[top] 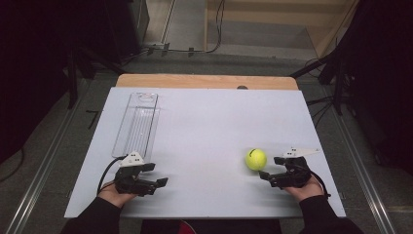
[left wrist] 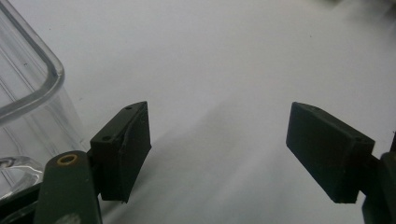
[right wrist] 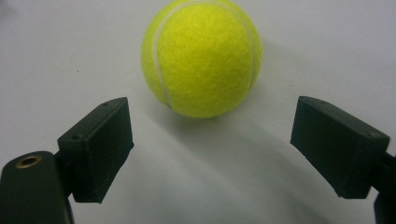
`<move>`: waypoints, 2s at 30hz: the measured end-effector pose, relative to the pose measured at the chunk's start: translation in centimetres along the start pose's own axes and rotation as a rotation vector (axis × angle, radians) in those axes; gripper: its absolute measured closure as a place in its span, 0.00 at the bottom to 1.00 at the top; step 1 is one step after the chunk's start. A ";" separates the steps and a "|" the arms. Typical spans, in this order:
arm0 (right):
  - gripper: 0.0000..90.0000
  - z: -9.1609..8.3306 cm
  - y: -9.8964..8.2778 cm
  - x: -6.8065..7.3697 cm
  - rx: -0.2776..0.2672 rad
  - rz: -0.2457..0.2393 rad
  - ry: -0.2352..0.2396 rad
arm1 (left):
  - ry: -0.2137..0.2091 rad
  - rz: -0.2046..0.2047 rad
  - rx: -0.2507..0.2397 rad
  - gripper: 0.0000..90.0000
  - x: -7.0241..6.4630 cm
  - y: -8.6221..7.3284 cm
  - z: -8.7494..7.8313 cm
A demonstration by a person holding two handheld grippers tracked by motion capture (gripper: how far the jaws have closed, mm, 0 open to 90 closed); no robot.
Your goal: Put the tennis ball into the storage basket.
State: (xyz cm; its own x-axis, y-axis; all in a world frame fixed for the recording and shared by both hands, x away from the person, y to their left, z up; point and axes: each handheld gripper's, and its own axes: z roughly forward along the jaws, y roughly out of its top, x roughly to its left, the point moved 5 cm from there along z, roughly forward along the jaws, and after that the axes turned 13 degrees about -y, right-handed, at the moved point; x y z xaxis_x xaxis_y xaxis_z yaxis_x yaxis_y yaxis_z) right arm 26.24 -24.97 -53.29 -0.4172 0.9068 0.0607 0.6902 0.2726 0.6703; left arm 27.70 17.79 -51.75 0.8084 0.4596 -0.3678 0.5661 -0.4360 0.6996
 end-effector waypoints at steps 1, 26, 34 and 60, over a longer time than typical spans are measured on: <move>0.12 0.0 0.0 0.0 0.003 0.003 0.001 | 0.000 0.000 -0.001 0.25 0.0 0.0 0.0; 0.12 -0.1 0.0 0.2 -0.003 -0.003 0.029 | 0.000 0.001 0.005 0.25 -0.1 0.0 0.1; 0.13 -0.2 0.0 0.2 -0.007 -0.003 0.034 | 0.001 0.000 0.006 0.25 0.0 0.0 0.1; 0.13 -2.3 2.6 0.5 -0.075 -0.007 0.031 | 0.000 -0.005 0.005 0.25 0.1 0.0 0.1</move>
State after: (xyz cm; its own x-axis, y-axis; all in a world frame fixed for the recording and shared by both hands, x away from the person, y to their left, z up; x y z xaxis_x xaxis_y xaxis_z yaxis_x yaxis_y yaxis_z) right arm 26.50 -24.57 -49.85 -0.4409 0.8941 0.0780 0.6414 0.2531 0.7243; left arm 27.79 17.76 -51.87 0.8053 0.4618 -0.3717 0.5714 -0.4376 0.6942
